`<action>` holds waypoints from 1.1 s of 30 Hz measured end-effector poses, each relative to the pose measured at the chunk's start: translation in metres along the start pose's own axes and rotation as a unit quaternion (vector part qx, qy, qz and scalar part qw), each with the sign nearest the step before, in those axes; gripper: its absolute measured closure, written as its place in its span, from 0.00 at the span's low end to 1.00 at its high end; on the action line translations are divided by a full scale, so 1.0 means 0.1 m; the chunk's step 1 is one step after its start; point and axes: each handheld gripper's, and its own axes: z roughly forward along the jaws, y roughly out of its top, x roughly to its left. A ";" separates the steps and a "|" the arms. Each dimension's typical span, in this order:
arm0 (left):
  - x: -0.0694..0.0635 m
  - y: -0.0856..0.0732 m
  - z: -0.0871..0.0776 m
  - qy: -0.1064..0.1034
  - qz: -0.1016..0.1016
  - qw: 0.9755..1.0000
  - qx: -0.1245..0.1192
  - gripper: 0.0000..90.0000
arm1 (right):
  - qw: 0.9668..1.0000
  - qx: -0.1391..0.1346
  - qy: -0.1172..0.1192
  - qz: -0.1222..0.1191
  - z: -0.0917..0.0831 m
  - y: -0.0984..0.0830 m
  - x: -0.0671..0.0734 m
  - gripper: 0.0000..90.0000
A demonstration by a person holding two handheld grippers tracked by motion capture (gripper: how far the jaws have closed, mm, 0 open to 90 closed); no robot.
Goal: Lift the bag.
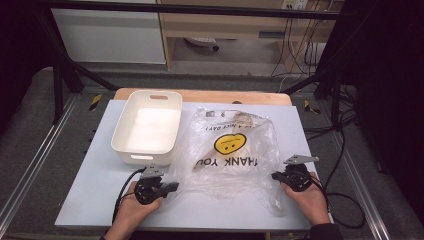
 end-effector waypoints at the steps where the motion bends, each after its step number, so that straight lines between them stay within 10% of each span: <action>1: 0.00 -0.01 0.00 0.000 0.000 1.000 0.002 1.00 | 1.000 0.001 -0.003 -0.002 0.01 -0.01 0.01 1.00; 20: -0.04 -0.06 0.04 0.014 0.013 1.000 0.018 0.99 | 1.000 0.024 -0.009 -0.009 0.00 -0.12 0.06 1.00; 24: -0.03 -0.06 0.02 0.033 0.010 0.999 0.008 0.88 | 1.000 0.020 -0.013 -0.006 0.01 -0.12 0.06 0.95; 33: -0.03 -0.06 -0.16 0.071 -0.011 0.997 -0.042 0.42 | 1.000 -0.019 -0.013 0.009 0.01 -0.09 0.06 0.49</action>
